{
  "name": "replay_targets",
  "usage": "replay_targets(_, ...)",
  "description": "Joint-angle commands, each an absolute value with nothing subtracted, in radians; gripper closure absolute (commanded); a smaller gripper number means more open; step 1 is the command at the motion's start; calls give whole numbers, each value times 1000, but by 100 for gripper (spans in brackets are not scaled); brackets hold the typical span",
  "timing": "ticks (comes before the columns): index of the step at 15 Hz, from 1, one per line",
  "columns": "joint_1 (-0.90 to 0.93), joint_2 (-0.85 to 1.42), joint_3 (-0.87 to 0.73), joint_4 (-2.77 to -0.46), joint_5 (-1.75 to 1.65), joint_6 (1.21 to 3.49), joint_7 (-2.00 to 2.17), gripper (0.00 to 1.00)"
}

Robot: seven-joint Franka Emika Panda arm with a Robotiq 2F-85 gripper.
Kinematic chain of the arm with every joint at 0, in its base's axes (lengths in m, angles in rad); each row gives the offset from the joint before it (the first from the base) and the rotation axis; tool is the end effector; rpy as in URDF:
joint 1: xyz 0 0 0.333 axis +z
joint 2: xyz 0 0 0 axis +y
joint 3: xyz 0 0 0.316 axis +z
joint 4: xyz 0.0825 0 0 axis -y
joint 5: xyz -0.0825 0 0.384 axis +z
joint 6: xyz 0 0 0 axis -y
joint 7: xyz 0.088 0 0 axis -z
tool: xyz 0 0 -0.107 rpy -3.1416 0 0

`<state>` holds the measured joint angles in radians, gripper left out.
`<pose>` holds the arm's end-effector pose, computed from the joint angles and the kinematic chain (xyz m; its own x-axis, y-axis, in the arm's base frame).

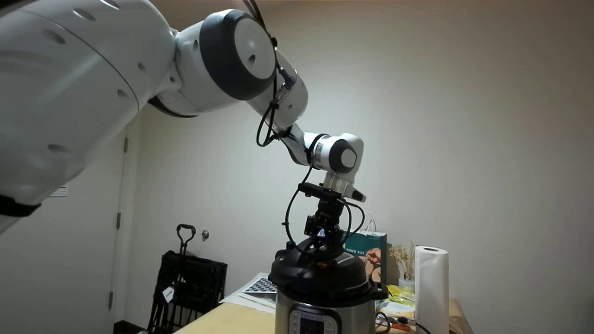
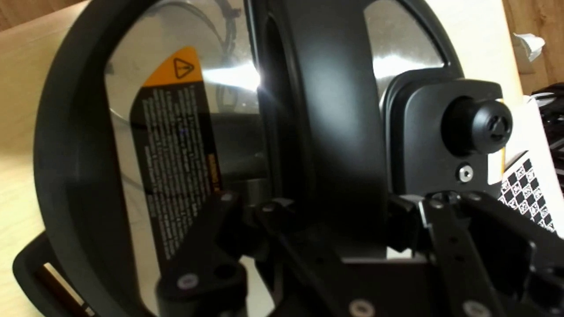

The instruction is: Take the lid off of the rice cooker

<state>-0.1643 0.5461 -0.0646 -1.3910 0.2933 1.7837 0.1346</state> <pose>0.6837 -0.1253 0.3837 0.8967 -0.4003 -0.1887 -0.4354 -0.8743 -0.2144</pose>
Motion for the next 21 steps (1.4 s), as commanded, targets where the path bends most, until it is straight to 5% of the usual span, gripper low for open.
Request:
replay_targets(1,-168,540,-56,-1397,309,1788,122,100)
replay_targets(21,-111,459,-43,-1435,287,1854,156,100)
